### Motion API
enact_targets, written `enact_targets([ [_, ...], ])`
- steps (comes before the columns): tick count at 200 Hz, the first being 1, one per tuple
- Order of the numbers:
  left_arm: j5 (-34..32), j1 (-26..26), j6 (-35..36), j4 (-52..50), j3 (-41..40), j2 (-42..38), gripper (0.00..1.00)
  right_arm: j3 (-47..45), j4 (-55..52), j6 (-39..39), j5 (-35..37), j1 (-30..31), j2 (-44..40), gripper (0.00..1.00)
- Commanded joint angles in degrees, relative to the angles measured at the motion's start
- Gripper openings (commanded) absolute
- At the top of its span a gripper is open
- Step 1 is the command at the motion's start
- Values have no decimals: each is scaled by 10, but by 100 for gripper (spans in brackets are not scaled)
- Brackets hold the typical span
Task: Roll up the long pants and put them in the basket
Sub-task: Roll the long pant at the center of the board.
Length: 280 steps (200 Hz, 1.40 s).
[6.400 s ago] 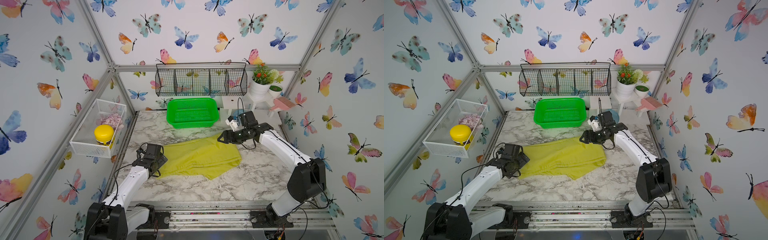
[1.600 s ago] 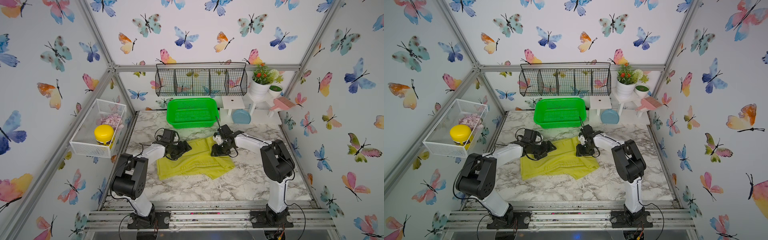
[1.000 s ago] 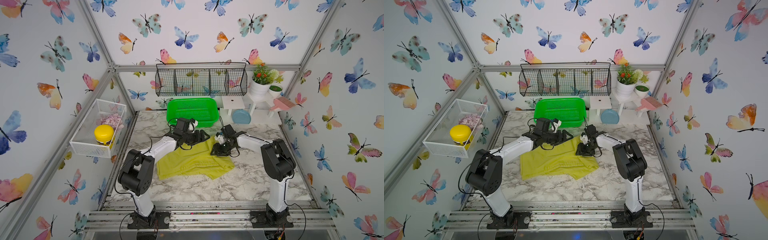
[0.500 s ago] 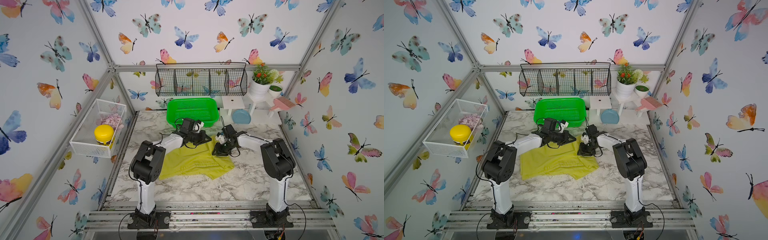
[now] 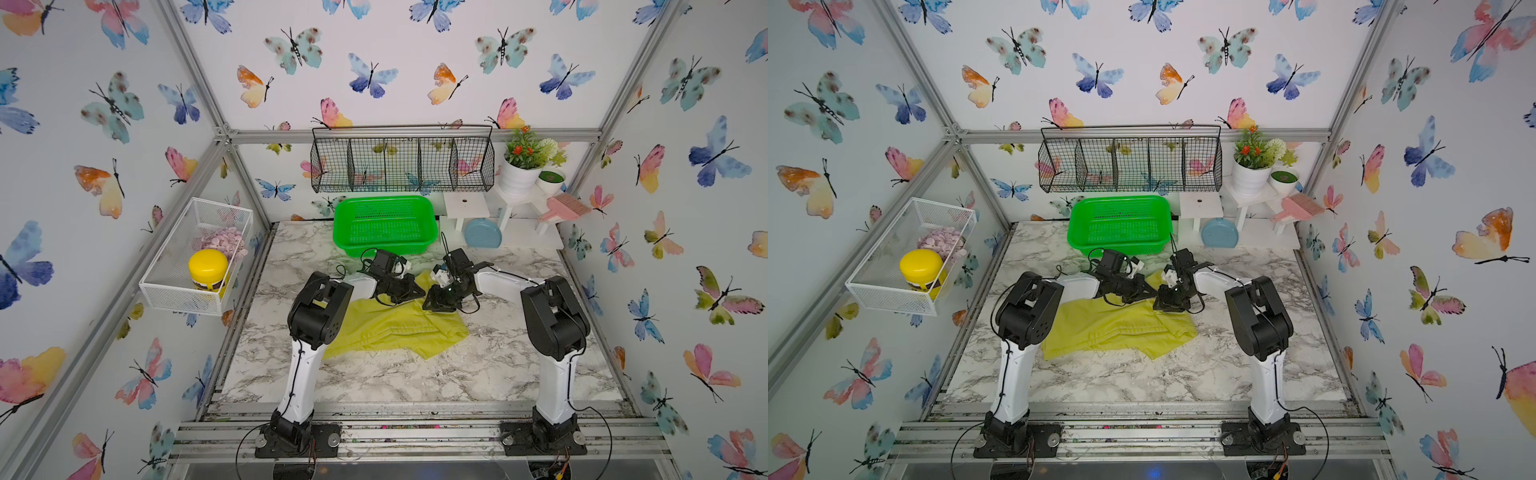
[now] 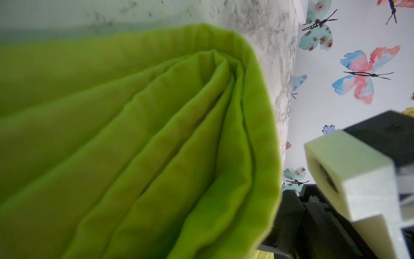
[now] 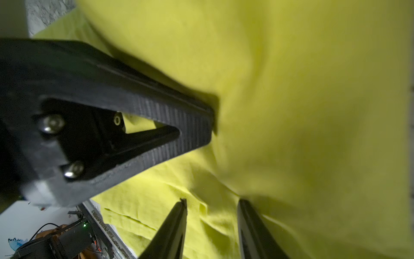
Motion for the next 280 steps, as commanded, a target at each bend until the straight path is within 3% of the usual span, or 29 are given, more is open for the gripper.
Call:
enact_targets([
  [1,-9,12,6,-11,30,41,0,-15,-59,-16,23,5,-24,45],
  [20,4,15,5,-18,46,56,0,-30,-74,-17,58,-6,-83,49],
  [44,-11,15,11,-16,23,41,0,-19,-77,-11,30,-72,-121,57],
  [63,-15,15,14,-16,4,36,0,-8,-81,-24,1,-132,-110,62],
  [91,-15,16,18,-19,-6,37,0,-7,-72,-49,-54,-179,-35,62],
  [162,-15,20,39,-52,19,45,0,-44,-6,-72,-184,-181,42,62],
  [230,-8,22,41,-56,30,65,0,17,-100,-187,-214,-110,142,60],
  [250,-8,23,41,-56,28,67,0,37,-106,-193,-213,-90,170,53],
  [280,-9,24,45,-57,29,62,0,39,-101,-192,-200,-83,170,20],
])
